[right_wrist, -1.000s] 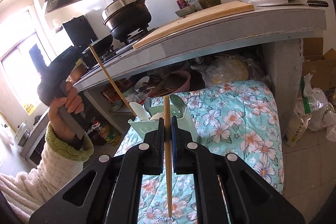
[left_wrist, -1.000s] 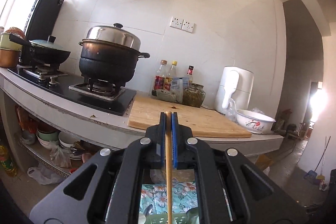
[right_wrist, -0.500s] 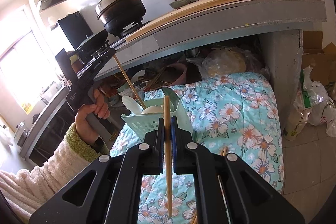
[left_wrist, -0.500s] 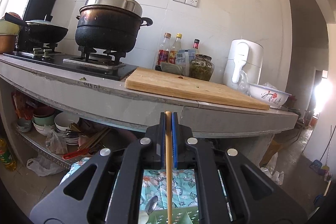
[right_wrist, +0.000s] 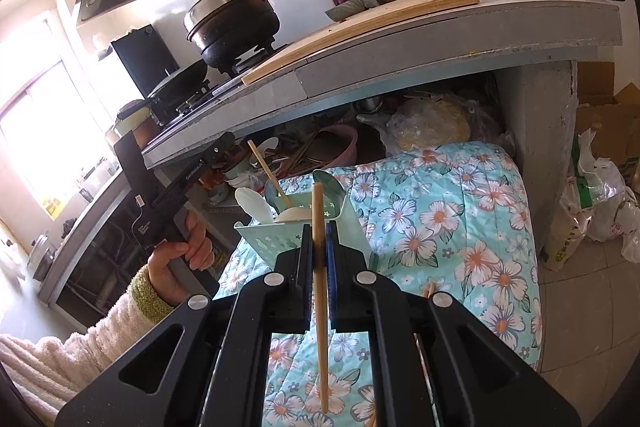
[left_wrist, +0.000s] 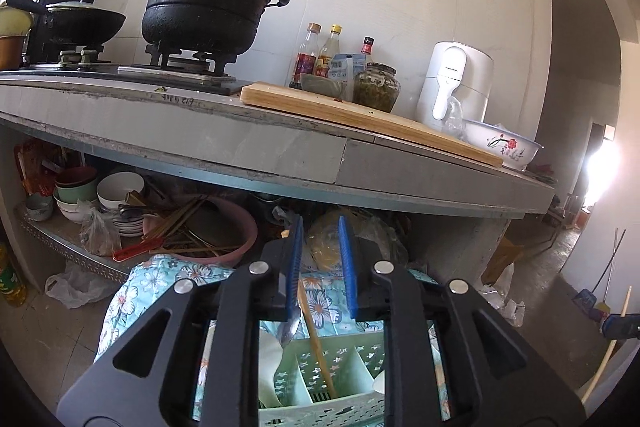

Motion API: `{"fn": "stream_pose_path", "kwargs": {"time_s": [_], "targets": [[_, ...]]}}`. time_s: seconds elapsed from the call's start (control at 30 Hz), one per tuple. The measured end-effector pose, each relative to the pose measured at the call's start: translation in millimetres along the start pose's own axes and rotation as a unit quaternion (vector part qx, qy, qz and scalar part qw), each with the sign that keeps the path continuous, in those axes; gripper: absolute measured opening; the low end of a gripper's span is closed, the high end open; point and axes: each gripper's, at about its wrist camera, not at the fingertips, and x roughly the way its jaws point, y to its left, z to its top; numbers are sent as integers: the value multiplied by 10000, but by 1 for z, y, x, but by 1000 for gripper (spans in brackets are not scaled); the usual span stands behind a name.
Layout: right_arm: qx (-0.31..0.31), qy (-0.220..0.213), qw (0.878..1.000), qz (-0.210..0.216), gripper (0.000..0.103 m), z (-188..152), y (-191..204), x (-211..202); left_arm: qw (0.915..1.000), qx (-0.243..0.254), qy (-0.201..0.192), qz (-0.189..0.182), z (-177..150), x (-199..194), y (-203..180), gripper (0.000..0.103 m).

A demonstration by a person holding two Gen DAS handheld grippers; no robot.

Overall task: Organize utensils
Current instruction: 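Lift both chopsticks with both tools and bring them over the green holder, then lower the chopstick into the holder and open the left tool, then lower the chopstick into the holder and open the right tool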

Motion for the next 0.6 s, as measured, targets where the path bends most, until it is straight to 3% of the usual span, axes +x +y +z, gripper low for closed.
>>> {"fn": "stream_pose_path", "kwargs": {"time_s": [0.13, 0.37, 0.47, 0.6], "targets": [[-66, -211, 9997, 130, 6, 12, 9, -9, 9999, -140, -11, -84, -2, -16, 5, 27], [-273, -1067, 9917, 656, 6, 68, 40, -30, 9992, -380, 100, 42, -9, -57, 20, 42], [-264, -1305, 9866, 947, 6, 96, 56, -20, 9981, -540, 253, 143, -22, -78, 31, 53], [-477, -1504, 9833, 902, 6, 123, 85, 10, 9967, -552, 457, 390, -44, -104, 45, 68]]}}
